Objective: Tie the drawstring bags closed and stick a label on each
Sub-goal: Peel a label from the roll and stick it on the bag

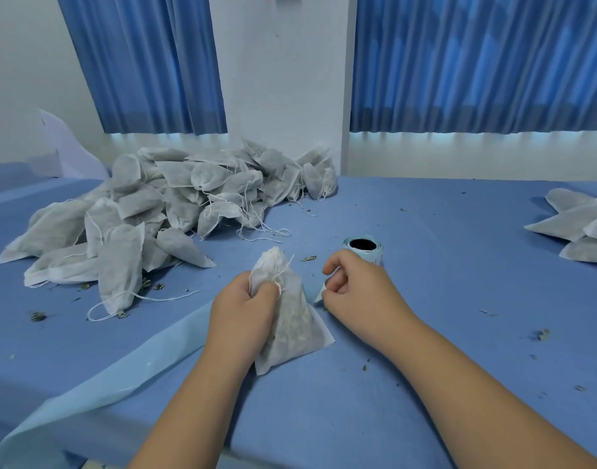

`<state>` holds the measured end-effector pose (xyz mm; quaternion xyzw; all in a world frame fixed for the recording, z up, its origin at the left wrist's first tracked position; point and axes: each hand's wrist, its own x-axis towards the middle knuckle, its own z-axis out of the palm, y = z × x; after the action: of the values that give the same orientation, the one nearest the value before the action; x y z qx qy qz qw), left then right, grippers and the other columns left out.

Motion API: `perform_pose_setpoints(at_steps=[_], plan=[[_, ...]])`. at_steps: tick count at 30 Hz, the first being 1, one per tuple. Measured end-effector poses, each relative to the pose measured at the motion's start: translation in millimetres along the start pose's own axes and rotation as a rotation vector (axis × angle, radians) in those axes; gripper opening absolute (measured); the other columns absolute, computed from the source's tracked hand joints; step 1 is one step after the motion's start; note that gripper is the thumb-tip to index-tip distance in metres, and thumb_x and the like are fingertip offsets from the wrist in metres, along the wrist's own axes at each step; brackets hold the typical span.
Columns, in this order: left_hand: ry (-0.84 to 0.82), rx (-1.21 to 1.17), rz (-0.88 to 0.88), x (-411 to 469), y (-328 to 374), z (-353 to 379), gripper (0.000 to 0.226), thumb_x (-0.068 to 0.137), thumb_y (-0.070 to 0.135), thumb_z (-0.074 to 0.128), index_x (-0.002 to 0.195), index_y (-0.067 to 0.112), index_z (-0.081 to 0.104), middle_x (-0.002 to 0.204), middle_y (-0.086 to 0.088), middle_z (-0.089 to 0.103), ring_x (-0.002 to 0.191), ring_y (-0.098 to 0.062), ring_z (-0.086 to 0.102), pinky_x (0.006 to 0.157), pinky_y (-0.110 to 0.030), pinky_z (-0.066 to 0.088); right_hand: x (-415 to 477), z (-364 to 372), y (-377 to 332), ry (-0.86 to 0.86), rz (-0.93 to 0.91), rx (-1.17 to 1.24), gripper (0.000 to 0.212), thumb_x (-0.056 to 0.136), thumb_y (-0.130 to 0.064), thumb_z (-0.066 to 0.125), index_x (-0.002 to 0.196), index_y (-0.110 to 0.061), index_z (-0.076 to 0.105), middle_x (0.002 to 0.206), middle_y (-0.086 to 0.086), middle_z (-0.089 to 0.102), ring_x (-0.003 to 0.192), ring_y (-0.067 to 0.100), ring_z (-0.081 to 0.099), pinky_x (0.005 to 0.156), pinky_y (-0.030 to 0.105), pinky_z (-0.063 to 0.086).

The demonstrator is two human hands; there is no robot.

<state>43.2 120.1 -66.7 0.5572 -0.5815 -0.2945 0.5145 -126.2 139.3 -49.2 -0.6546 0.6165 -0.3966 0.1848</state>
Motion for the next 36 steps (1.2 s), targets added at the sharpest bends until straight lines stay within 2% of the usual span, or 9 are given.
perform_pose_setpoints(at_steps=[3,7,11,17,22,25,29,32,36], plan=[[-0.003,0.002,-0.026,-0.1,-0.4,0.0,0.022,0.086,0.02,0.055,0.072,0.004,0.048,0.058,0.009,0.042,0.05,-0.008,0.035,0.051,-0.026,0.032,-5.3,-1.0,-0.8,0.017,0.017,-0.004,0.025,0.079,-0.009,0.055,0.081,-0.032,0.048,0.072,-0.012,0.062,0.071,0.001,0.056,0.059,0.014,0.043],[0.003,-0.003,-0.037,-0.1,1.0,-0.2,0.026,0.087,0.021,0.055,0.065,0.015,0.042,0.05,0.015,0.036,0.044,-0.005,0.032,0.042,-0.017,0.028,-9.1,-4.3,-3.1,0.01,0.037,0.003,0.023,0.077,-0.01,0.058,0.081,-0.03,0.049,0.074,-0.011,0.06,0.067,0.004,0.054,0.061,0.02,0.043],[0.029,0.011,-0.055,0.0,1.6,-1.1,0.031,0.088,0.019,0.054,0.062,0.019,0.037,0.048,0.014,0.034,0.042,-0.006,0.031,0.041,-0.019,0.028,-10.3,-10.3,-1.3,-0.024,0.075,0.026,0.023,0.077,-0.01,0.059,0.083,-0.029,0.047,0.072,-0.01,0.056,0.066,0.006,0.051,0.061,0.024,0.041],[0.018,-0.005,-0.044,-1.2,0.9,-1.5,0.025,0.088,0.021,0.054,0.067,0.018,0.041,0.05,0.015,0.035,0.045,-0.005,0.031,0.044,-0.021,0.027,-10.4,-19.7,6.8,-0.044,0.086,0.042,0.024,0.081,-0.014,0.058,0.087,-0.035,0.047,0.054,-0.022,0.05,0.053,-0.003,0.046,0.051,0.017,0.036],[-0.032,-0.064,0.054,-5.5,7.7,-0.2,0.021,0.088,0.021,0.06,0.077,0.003,0.056,0.069,0.006,0.051,0.058,-0.006,0.044,0.056,-0.021,0.037,-14.4,-44.4,6.0,-0.059,0.102,0.304,0.032,0.08,-0.003,0.053,0.095,-0.032,0.057,0.07,-0.004,0.059,0.058,0.012,0.05,0.059,0.031,0.043],[-0.066,-0.089,0.084,-8.3,12.0,0.2,0.021,0.088,0.022,0.063,0.07,0.013,0.059,0.062,0.017,0.051,0.054,0.001,0.045,0.049,-0.012,0.034,-20.5,-61.7,10.0,-0.127,0.081,0.51,0.035,0.079,-0.001,0.053,0.106,-0.023,0.061,0.071,-0.002,0.062,0.068,0.018,0.061,0.062,0.034,0.044],[-0.146,-0.093,0.05,-12.5,19.9,5.7,0.024,0.091,0.021,0.061,0.067,0.017,0.058,0.054,0.017,0.049,0.048,0.0,0.042,0.044,-0.011,0.032,-26.5,-80.2,14.5,-0.123,0.042,0.653,0.036,0.08,0.006,0.053,0.108,-0.015,0.061,0.073,-0.002,0.065,0.068,0.019,0.063,0.059,0.029,0.044],[-0.125,-0.091,0.07,-14.9,28.0,13.7,0.025,0.091,0.02,0.06,0.07,0.009,0.053,0.058,0.011,0.044,0.051,-0.005,0.038,0.045,-0.015,0.03,-30.1,-90.0,11.0,-0.17,0.004,0.884,0.041,0.069,-0.005,0.051,0.108,-0.01,0.061,0.079,0.005,0.067,0.068,0.023,0.064,0.056,0.027,0.046],[-0.191,-0.112,0.07,-22.7,45.3,33.3,0.019,0.088,0.019,0.059,0.073,0.007,0.054,0.062,0.006,0.047,0.058,-0.011,0.042,0.057,-0.029,0.036,-36.0,-98.8,5.9,-0.376,-0.085,1.114,0.034,0.071,-0.006,0.055,0.103,-0.009,0.063,0.083,0.015,0.067,0.078,0.036,0.068,0.063,0.031,0.053]])
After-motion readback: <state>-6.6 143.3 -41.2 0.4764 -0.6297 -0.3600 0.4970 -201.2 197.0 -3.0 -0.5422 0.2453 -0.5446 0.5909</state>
